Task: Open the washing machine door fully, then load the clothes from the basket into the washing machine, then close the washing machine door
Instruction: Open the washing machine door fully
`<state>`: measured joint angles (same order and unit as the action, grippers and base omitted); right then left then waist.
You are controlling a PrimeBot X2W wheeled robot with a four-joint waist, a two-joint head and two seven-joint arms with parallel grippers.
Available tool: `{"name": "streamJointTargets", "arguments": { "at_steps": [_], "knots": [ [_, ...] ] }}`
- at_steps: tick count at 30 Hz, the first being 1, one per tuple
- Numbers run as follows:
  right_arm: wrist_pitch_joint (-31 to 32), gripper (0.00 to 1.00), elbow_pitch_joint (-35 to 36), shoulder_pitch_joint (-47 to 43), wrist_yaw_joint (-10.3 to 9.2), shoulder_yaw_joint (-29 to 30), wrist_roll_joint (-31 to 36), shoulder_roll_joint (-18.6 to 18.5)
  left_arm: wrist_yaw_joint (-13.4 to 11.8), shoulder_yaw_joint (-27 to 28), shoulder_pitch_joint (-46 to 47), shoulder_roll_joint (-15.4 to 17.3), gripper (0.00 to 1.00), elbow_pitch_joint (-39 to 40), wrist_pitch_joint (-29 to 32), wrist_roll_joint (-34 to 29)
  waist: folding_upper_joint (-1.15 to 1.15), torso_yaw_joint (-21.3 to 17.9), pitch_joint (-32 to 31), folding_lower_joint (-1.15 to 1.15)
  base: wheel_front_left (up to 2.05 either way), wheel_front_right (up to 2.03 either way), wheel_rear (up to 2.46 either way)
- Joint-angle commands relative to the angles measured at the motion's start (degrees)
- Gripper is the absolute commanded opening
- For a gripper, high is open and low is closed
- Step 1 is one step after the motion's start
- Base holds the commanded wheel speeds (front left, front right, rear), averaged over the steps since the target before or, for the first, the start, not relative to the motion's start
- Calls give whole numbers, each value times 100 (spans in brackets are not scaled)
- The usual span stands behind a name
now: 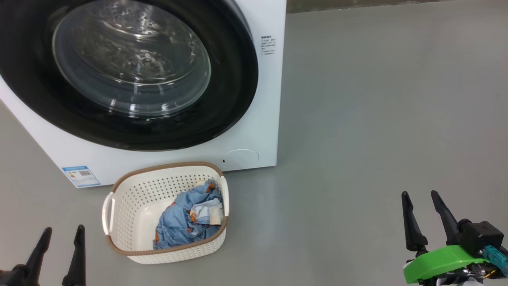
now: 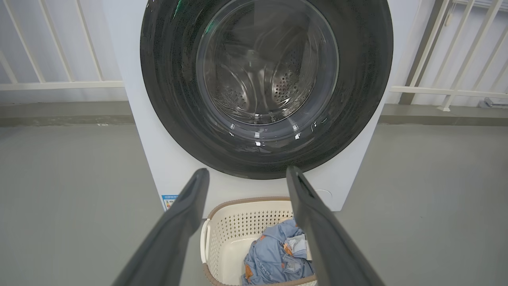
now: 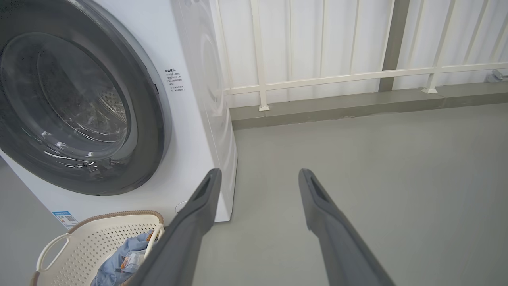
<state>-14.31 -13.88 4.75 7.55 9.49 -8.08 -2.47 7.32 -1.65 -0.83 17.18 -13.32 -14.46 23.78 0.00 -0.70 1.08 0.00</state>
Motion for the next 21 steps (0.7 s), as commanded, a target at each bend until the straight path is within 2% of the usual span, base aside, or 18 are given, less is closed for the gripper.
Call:
{"name": "streamJointTargets", "arguments": {
  "at_steps": [1, 21],
  "knots": [
    [-69, 100, 162, 208, -6, -165, -84, -41, 17, 203, 257, 166, 100, 150, -54, -9, 0, 5, 10, 0, 43, 43, -85],
    [-69, 100, 165, 287, -6, -307, -272, -41, 17, 225, 104, 38, 100, 287, -54, -188, 0, 17, 11, 0, 5, 5, -10]
  ]
}}
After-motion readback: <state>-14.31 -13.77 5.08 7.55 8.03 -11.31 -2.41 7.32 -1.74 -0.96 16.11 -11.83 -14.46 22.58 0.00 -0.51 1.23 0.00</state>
